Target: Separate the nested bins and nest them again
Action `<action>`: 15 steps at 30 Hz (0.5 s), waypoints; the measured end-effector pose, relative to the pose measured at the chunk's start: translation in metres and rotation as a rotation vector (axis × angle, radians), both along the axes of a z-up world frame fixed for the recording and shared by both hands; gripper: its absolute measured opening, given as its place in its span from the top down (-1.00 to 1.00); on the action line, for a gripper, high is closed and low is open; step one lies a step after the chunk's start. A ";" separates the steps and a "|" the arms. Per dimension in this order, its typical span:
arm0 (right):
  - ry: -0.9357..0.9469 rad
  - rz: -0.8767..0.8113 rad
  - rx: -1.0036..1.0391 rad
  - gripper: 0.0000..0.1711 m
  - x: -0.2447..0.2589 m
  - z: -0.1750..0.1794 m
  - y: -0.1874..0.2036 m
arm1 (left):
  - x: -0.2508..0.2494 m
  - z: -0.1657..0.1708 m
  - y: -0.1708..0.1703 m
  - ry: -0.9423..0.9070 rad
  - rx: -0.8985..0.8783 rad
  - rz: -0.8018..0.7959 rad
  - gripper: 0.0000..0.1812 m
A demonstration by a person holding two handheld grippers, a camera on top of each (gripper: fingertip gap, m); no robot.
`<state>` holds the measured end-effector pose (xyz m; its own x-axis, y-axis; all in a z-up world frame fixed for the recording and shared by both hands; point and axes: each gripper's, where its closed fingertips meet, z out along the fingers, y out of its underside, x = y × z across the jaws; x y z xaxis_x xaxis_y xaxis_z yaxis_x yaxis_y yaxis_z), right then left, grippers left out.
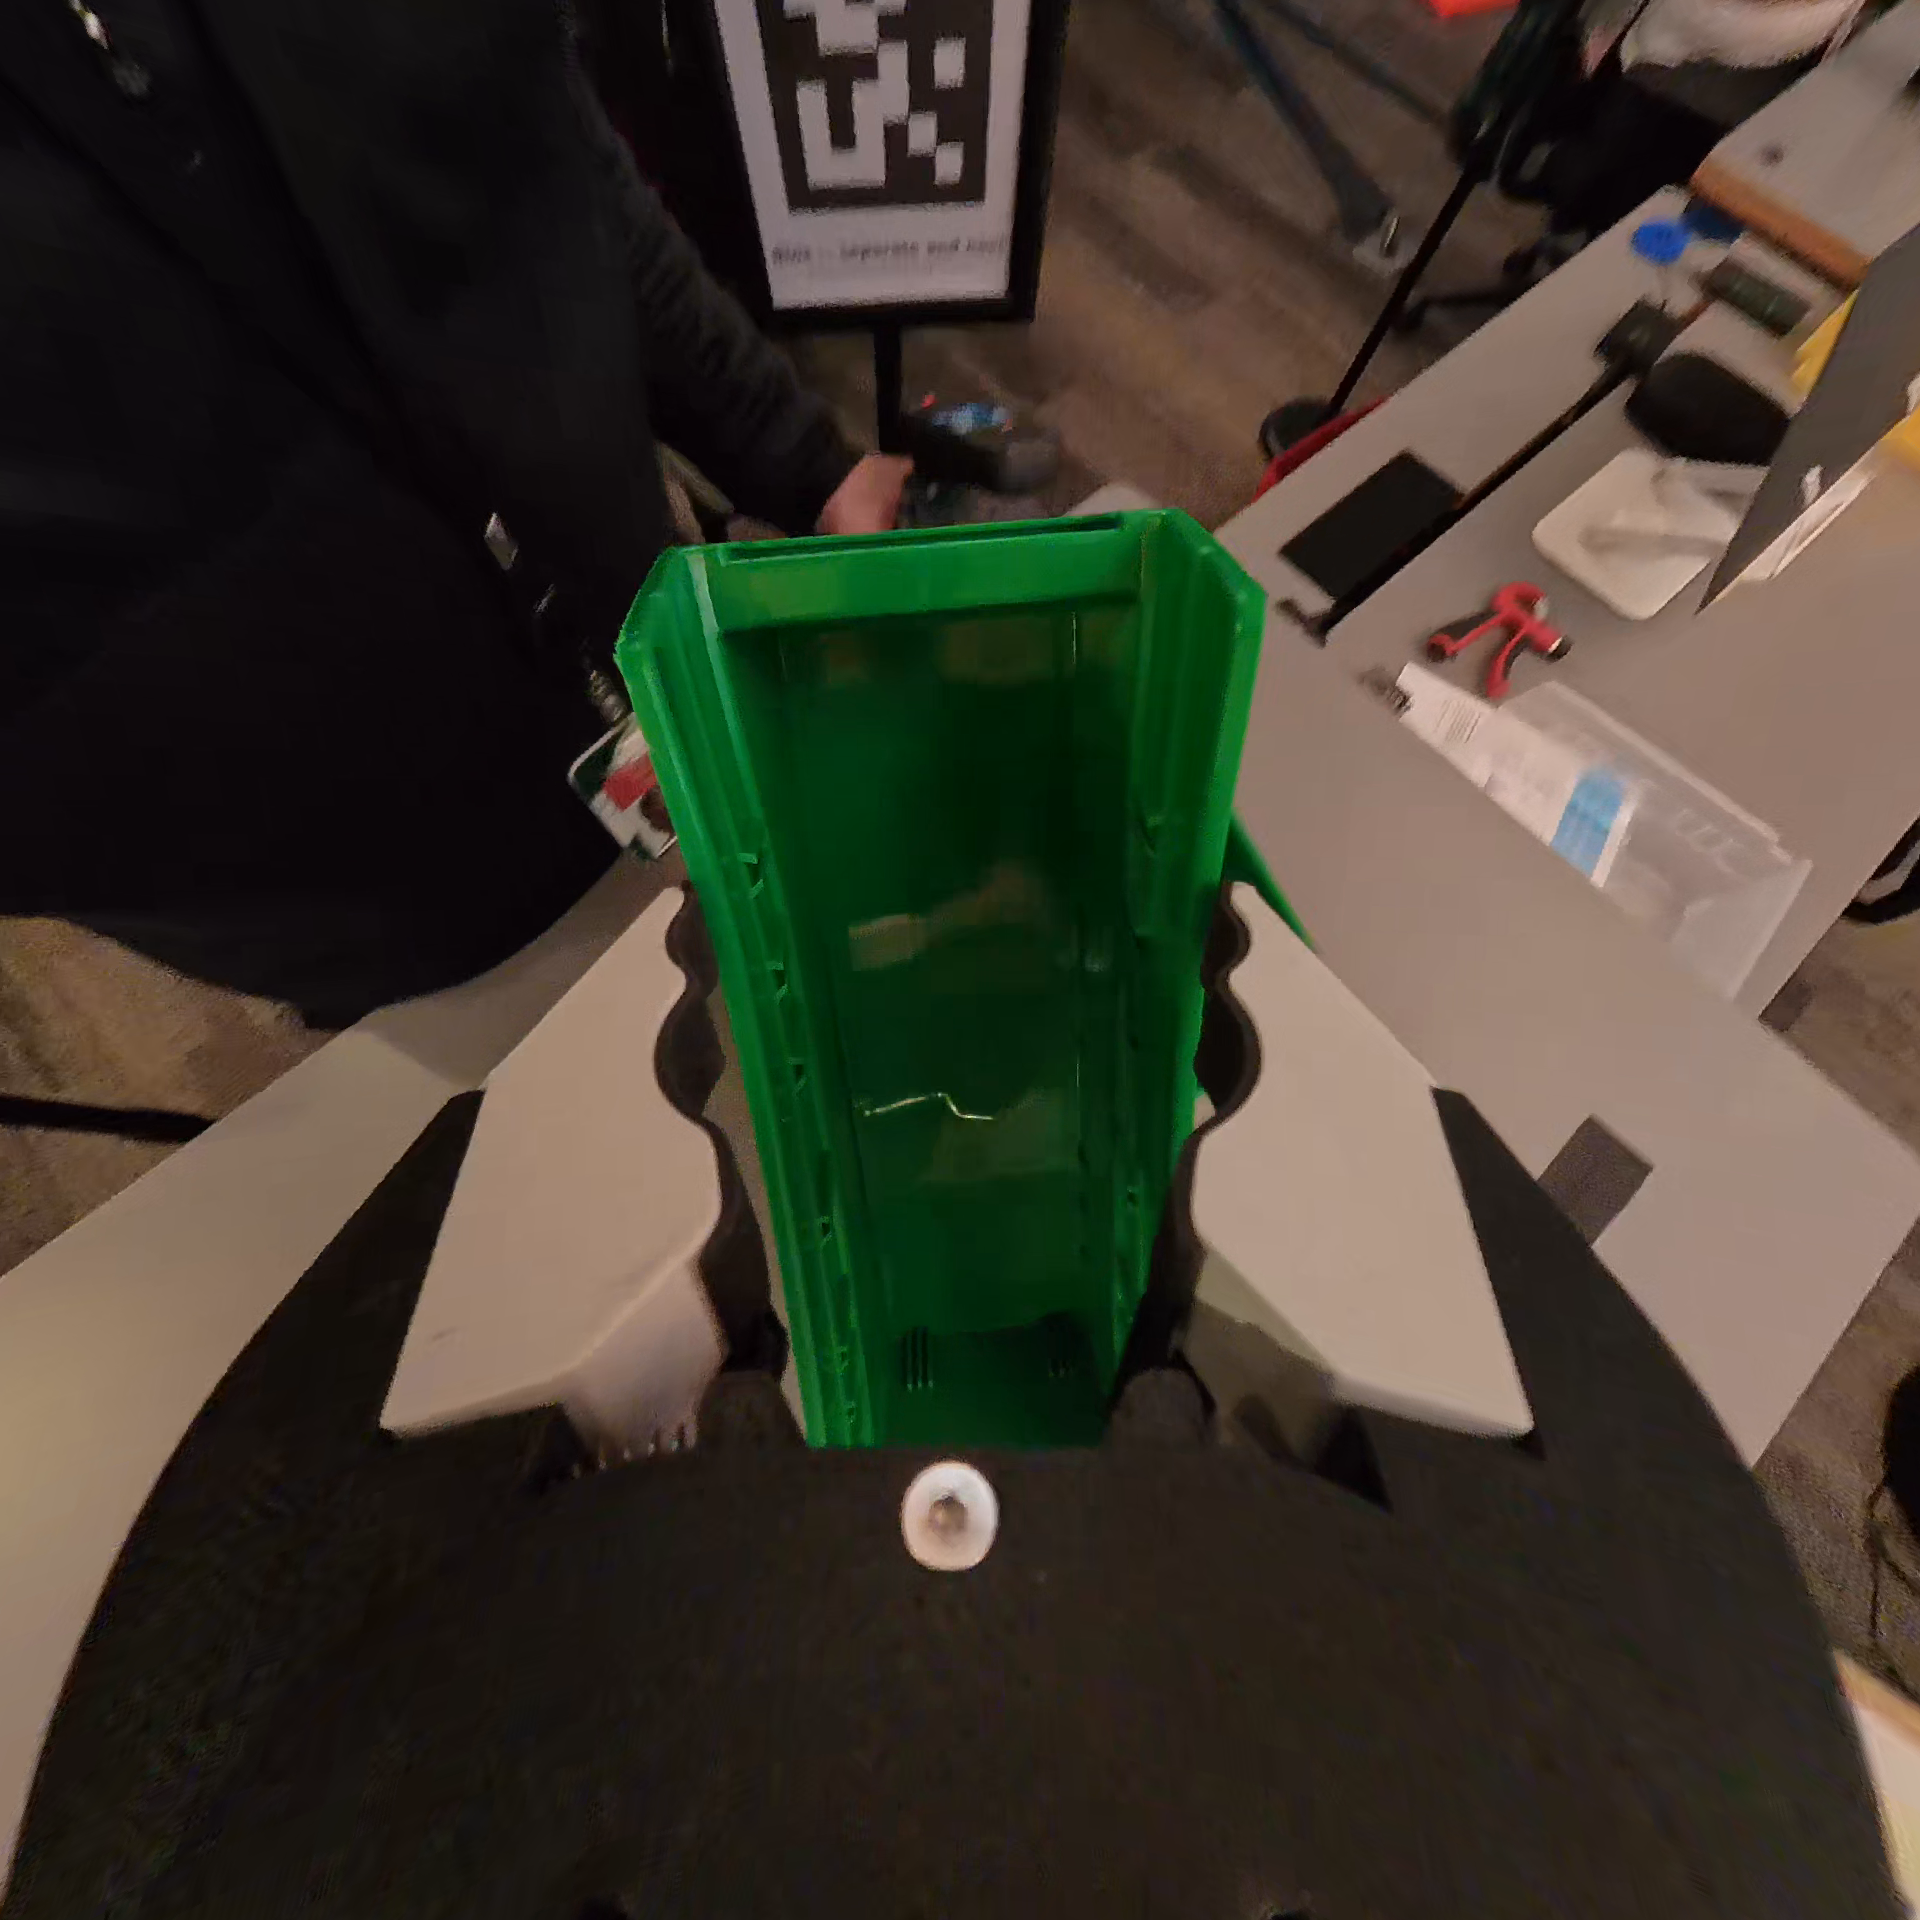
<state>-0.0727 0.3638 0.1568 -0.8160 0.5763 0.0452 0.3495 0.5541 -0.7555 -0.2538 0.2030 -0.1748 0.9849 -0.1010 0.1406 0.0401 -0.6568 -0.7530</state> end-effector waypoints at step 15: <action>-0.379 0.015 0.265 -0.09 0.123 -0.148 -0.021 | 0.002 -0.002 0.001 -0.006 -0.023 0.015 -0.45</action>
<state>0.0500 0.3428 0.0084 -0.8116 0.5729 -0.1140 0.5642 0.7181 -0.4076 -0.2523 0.2041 -0.1765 0.9854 -0.0832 0.1485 0.0543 -0.6732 -0.7374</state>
